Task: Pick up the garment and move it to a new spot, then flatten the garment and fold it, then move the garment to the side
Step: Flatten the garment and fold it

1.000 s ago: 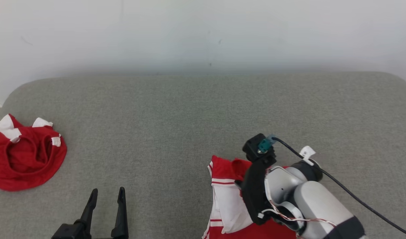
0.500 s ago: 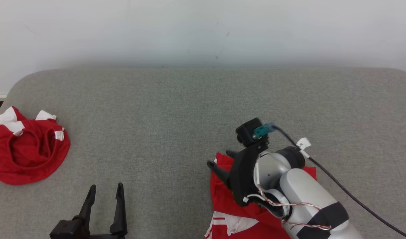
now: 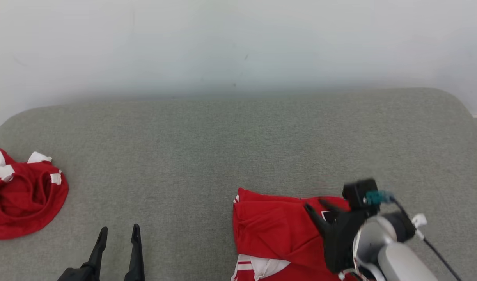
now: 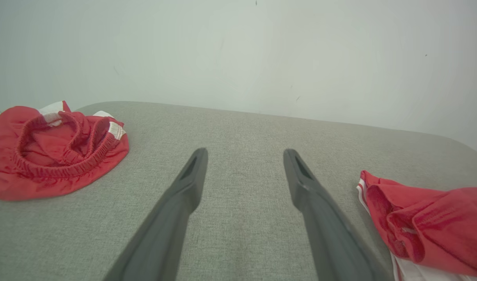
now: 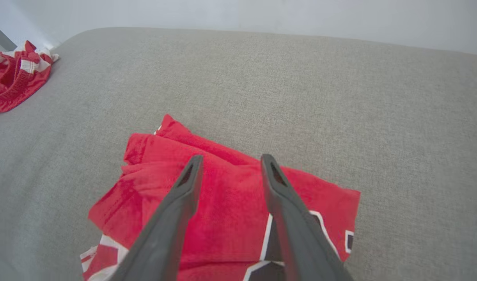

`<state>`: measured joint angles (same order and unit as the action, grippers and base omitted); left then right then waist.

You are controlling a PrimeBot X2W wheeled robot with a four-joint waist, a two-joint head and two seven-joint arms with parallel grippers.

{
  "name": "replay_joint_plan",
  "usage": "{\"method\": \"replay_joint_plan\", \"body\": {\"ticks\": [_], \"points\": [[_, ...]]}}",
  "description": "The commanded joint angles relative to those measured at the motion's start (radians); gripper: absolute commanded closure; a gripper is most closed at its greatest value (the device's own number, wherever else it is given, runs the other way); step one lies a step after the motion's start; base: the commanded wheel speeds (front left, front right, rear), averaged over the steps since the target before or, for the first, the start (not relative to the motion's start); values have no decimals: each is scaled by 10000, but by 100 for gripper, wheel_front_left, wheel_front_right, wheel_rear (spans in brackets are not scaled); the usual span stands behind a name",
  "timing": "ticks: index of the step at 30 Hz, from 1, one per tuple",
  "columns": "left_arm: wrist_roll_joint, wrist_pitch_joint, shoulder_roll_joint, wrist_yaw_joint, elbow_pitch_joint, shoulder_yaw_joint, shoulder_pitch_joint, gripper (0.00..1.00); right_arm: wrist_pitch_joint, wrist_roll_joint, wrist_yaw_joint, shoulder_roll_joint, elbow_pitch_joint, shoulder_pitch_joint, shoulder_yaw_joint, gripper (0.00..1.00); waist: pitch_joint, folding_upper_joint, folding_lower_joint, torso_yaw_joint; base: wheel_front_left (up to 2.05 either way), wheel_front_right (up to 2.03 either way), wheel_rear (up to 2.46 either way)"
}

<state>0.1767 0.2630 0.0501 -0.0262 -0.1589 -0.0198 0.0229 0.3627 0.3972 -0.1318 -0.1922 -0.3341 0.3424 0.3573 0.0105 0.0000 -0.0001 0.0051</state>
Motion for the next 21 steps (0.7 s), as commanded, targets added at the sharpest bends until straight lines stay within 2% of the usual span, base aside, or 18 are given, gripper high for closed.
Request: {"method": "replay_joint_plan", "body": {"ticks": [1,7,14,21], "points": [[-47,18,3,28,44,47,79,0,-150,-158,27,-77,-114,-348,42,100,-79,0,1,-125,0,0,0],[-119,16,5,-8,8,159,-41,0,-797,-758,26,193,-839,-700,474,100,-69,0,1,-170,0,0,0],[-228,18,8,-83,-25,177,-53,0,-1115,-1139,26,713,-1842,-318,1238,100,-102,0,1,-30,0,0,0],[-250,16,6,-130,-50,163,39,0,-998,-661,26,1201,-2595,-204,2742,100,-131,0,1,104,0,0,0]]}}
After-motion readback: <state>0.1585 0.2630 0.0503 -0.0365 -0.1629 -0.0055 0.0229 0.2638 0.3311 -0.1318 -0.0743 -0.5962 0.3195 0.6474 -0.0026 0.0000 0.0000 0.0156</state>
